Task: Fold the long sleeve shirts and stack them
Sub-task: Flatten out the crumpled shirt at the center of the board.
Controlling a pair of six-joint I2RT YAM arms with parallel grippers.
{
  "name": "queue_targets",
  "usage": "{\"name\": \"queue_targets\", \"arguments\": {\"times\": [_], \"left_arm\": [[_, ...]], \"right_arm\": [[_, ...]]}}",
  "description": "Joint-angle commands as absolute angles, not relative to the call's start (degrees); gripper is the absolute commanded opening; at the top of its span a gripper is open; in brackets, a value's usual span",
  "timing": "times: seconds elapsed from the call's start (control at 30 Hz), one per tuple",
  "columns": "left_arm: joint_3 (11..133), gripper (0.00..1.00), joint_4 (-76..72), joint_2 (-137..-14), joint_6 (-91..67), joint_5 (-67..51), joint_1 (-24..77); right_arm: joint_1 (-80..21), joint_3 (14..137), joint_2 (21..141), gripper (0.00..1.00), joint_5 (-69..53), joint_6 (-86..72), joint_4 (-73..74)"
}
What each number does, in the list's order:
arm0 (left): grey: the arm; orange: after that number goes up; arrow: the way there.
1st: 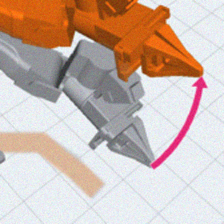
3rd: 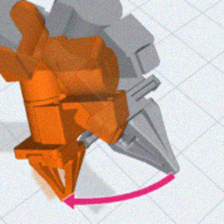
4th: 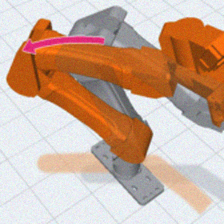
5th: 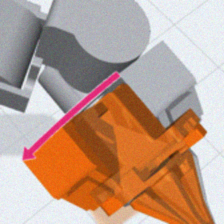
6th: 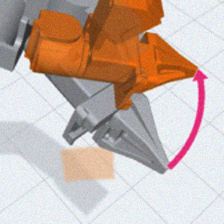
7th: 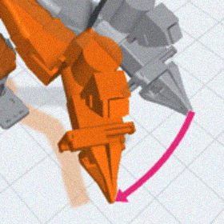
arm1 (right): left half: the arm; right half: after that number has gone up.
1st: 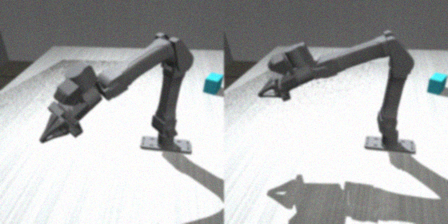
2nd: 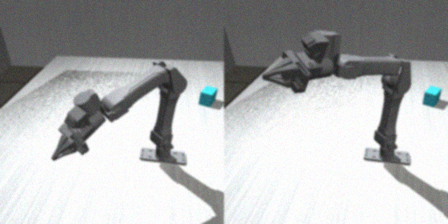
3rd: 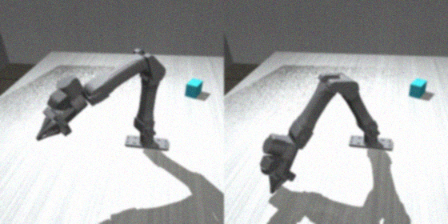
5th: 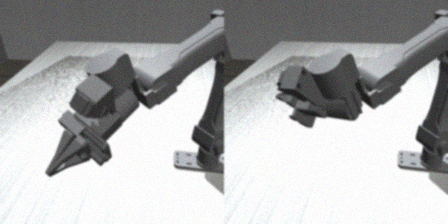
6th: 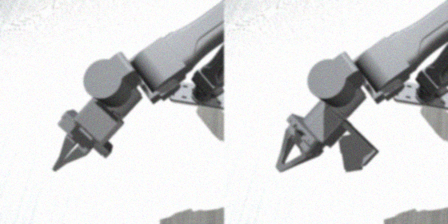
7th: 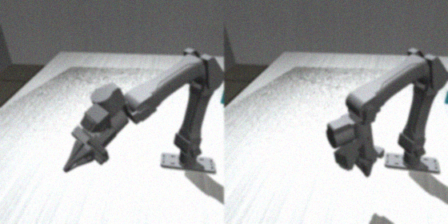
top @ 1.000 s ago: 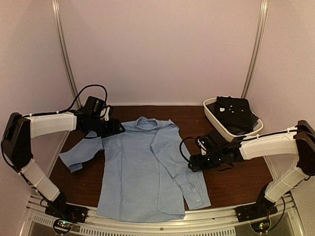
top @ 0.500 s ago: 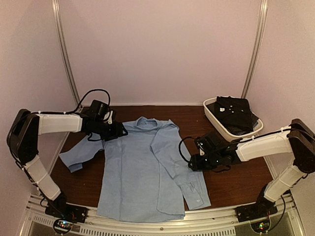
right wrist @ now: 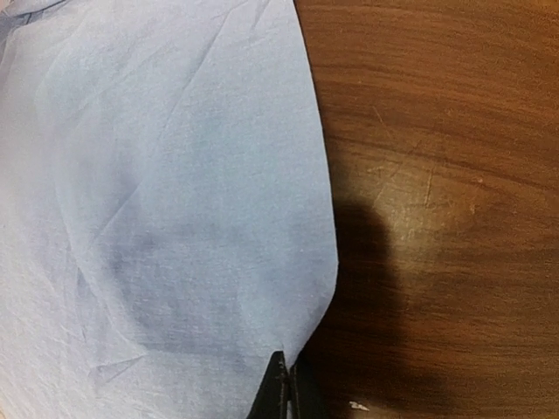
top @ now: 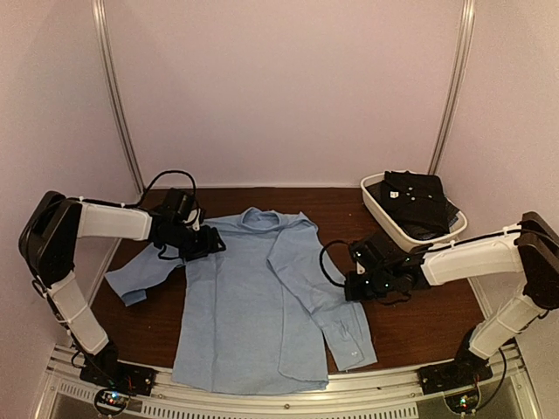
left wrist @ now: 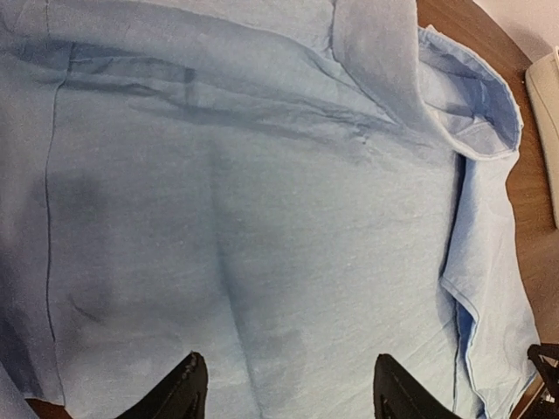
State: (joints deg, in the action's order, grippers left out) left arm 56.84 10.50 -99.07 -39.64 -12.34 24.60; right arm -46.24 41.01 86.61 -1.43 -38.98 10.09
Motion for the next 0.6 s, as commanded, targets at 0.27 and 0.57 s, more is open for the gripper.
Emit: {"name": "queue_targets", "arguments": {"times": [0.27,0.57], "left_arm": [[54.61,0.67,7.69,-101.89,-40.67,-9.93,23.88],[53.88,0.67,7.89,-102.13,-40.44,-9.91,22.95]], "right_arm": [[-36.41,49.68,79.91,0.00,13.41,-30.58,25.14],[-19.81,56.34,75.86,0.00,10.40,-23.01,26.63]]}}
